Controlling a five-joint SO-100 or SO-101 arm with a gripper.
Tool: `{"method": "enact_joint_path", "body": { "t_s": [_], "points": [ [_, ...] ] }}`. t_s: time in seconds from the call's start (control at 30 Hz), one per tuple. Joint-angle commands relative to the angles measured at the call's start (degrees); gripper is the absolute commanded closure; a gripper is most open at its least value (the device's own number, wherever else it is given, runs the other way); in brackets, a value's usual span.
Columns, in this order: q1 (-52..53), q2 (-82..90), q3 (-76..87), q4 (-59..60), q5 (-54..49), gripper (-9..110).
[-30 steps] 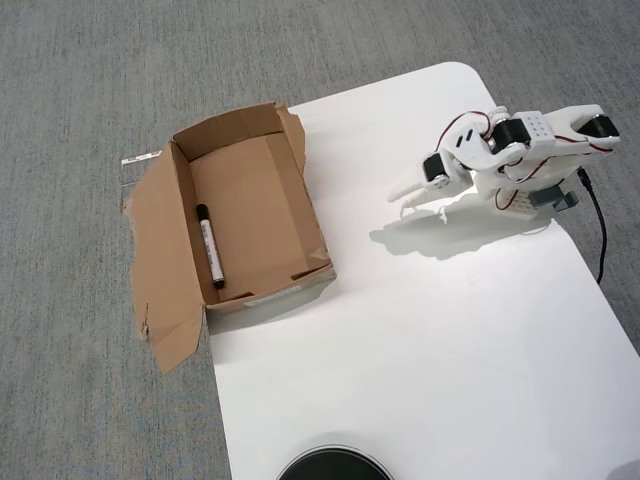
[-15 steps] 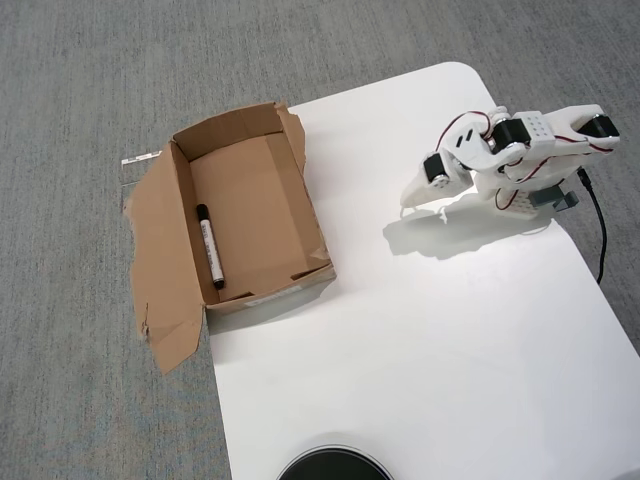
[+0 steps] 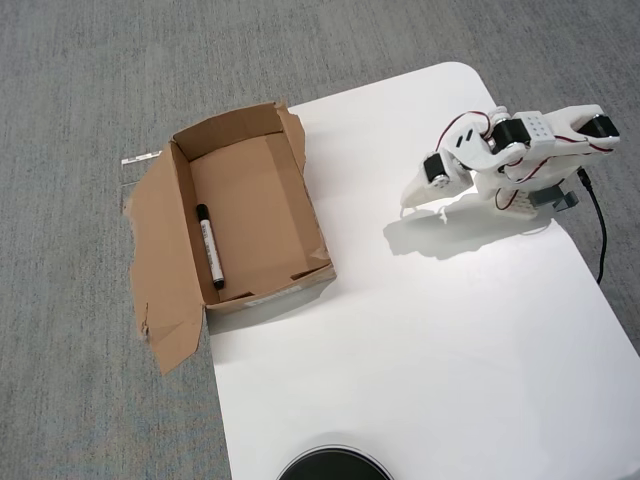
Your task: Grasp a pen and put it in the box.
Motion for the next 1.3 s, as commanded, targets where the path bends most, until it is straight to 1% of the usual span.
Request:
{"method": "enact_joint_path", "body": {
  "t_s": [0.0, 1.27],
  "points": [
    [-0.4, 3.6, 1.5, 0.2, -0.3, 101],
    [0.1, 3.3, 1.5, -0.6, 0.1, 101]
  ]
}}
